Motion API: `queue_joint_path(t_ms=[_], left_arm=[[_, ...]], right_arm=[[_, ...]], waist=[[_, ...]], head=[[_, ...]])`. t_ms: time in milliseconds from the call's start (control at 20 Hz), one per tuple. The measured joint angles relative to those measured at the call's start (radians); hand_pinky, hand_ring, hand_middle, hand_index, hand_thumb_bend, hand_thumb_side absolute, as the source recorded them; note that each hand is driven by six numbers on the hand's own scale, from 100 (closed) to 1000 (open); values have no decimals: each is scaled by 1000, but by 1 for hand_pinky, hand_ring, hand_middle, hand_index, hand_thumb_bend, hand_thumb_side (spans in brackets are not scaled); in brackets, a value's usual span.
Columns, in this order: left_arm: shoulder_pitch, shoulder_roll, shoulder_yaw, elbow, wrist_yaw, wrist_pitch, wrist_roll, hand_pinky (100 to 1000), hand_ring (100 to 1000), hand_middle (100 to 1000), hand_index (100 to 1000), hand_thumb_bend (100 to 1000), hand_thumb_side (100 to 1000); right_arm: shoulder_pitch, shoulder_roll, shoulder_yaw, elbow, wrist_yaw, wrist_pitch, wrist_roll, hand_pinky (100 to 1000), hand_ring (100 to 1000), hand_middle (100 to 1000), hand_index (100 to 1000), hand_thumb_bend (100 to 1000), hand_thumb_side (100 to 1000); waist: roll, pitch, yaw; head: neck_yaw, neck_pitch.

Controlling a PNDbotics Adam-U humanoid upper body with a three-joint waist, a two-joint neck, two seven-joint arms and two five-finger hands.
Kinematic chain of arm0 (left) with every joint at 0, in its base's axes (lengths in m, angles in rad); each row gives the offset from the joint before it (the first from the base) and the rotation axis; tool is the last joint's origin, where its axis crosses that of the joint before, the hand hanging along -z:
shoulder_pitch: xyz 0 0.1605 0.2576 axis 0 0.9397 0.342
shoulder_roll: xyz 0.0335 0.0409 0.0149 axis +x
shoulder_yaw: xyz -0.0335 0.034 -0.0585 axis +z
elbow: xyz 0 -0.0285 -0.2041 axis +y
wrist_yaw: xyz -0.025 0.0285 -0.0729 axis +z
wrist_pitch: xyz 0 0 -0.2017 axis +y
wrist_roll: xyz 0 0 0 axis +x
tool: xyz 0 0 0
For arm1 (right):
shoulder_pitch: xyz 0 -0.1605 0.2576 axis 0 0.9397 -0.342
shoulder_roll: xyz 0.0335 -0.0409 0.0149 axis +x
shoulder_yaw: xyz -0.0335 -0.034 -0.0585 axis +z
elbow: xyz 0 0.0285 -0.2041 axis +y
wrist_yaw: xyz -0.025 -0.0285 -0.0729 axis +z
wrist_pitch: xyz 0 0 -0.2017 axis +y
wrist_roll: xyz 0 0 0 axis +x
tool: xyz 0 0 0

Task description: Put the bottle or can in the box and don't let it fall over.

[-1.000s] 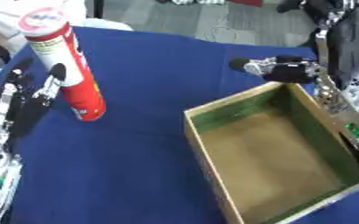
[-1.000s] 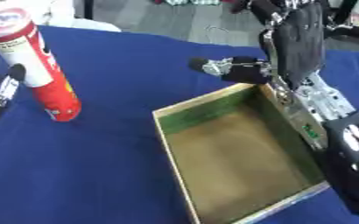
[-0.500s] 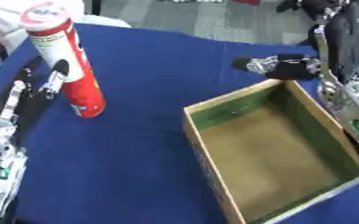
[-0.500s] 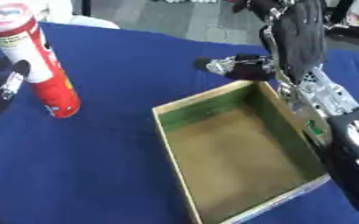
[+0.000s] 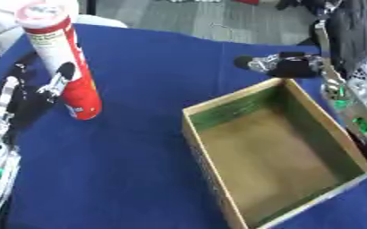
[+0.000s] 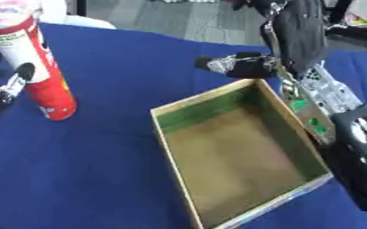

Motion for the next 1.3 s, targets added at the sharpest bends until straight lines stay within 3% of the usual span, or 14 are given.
queue_joint_path(t_ms=[450, 700, 1300], left_arm=[[-7, 1, 0, 0, -67, -30, -23, 1000, 1000, 1000, 989, 679, 540], [-9, 1, 1, 4, -80, -30, -31, 1000, 1000, 1000, 983, 648, 617], [-37, -8, 7, 32, -111, -6, -6, 1000, 1000, 1000, 985, 674, 614]], right_arm=[[0, 0, -5, 0, -42, 47, 37, 552, 395, 448, 503, 945, 327], [0, 1, -5, 1, -60, 62, 64, 558, 392, 458, 498, 955, 336], [-5, 0, -12, 23, -78, 52, 85, 564, 400, 479, 503, 943, 325]], waist=[[0, 1, 0], [-1, 2, 0], [-6, 9, 1]], head=[[-21, 4], [-23, 4], [-28, -2]])
